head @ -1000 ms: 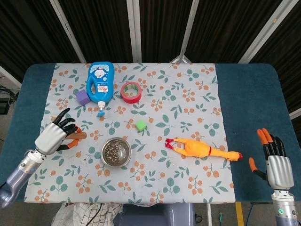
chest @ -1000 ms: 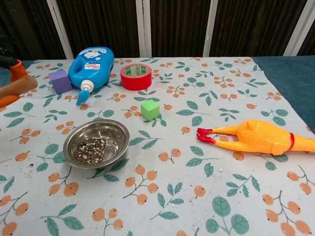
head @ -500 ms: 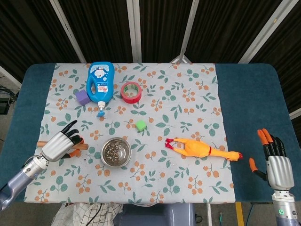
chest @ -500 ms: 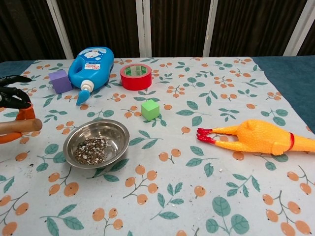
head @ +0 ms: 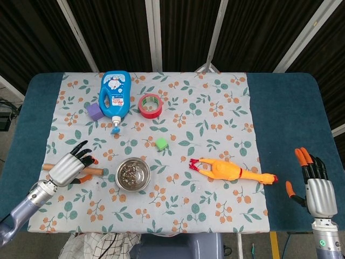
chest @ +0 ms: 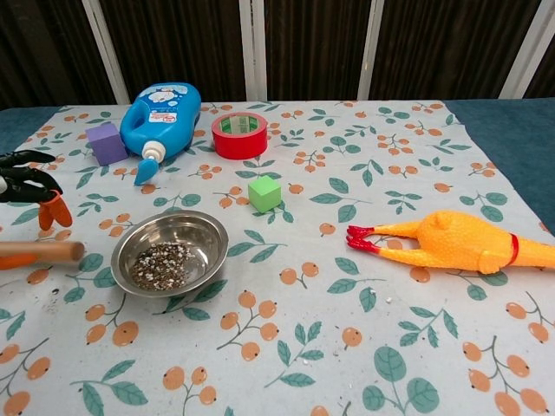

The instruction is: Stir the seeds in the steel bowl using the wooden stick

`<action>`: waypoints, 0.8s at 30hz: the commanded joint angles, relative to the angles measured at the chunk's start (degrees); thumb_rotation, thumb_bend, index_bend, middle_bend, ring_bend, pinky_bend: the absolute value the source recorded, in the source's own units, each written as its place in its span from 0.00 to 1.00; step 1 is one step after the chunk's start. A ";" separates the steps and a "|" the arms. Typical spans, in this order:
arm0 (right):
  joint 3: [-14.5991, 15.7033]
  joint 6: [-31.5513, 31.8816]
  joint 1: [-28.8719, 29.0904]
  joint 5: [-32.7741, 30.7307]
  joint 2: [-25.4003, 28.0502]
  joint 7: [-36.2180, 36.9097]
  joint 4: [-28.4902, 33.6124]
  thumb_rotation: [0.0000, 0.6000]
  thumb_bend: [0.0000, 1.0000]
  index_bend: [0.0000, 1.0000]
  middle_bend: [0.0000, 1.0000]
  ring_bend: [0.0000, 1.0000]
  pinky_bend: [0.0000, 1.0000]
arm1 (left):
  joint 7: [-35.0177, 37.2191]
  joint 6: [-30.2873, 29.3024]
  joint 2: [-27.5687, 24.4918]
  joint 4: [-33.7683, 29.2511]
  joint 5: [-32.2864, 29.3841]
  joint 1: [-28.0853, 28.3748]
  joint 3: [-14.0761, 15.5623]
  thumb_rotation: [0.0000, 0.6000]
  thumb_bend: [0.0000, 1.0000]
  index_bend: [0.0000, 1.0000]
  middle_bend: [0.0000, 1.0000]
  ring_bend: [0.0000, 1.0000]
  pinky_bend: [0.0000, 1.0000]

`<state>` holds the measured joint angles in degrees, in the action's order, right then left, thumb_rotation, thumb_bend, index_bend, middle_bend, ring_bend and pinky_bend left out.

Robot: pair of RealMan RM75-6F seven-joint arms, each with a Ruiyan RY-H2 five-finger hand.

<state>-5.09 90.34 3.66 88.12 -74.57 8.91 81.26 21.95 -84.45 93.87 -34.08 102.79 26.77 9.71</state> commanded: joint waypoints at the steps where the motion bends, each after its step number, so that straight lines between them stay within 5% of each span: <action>1: 0.00 0.01 0.00 0.03 -0.02 0.04 -0.03 1.00 0.45 0.00 0.08 0.00 0.00 | -0.51 1.13 -1.33 -3.06 -0.65 -0.05 -0.14 1.00 0.36 0.36 0.43 0.22 0.00; 9: 0.01 0.10 -0.05 0.10 0.04 0.28 -0.13 1.00 0.45 0.00 0.08 0.00 0.00 | -3.38 -0.70 -5.84 -14.08 -3.53 -1.30 -2.73 1.00 0.36 0.34 0.39 0.19 0.00; 15: 0.35 -0.50 -0.01 0.07 0.32 -0.37 -0.12 1.00 0.45 0.00 0.08 0.00 0.00 | -18.01 -5.75 -13.79 -35.45 -11.57 -8.13 -7.03 1.00 0.36 0.32 0.31 0.16 0.00; 24: 0.50 -0.80 -0.03 -0.08 0.54 -3.87 0.29 1.00 0.45 0.00 0.00 0.00 0.00 | -24.98 -6.79 -21.73 -50.15 -17.82 -15.76 -6.04 1.00 0.26 0.05 0.00 0.00 0.00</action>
<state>-4.58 89.49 3.65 88.00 -74.01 5.11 81.59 -2.37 -90.27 74.41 -81.70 86.80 13.27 3.84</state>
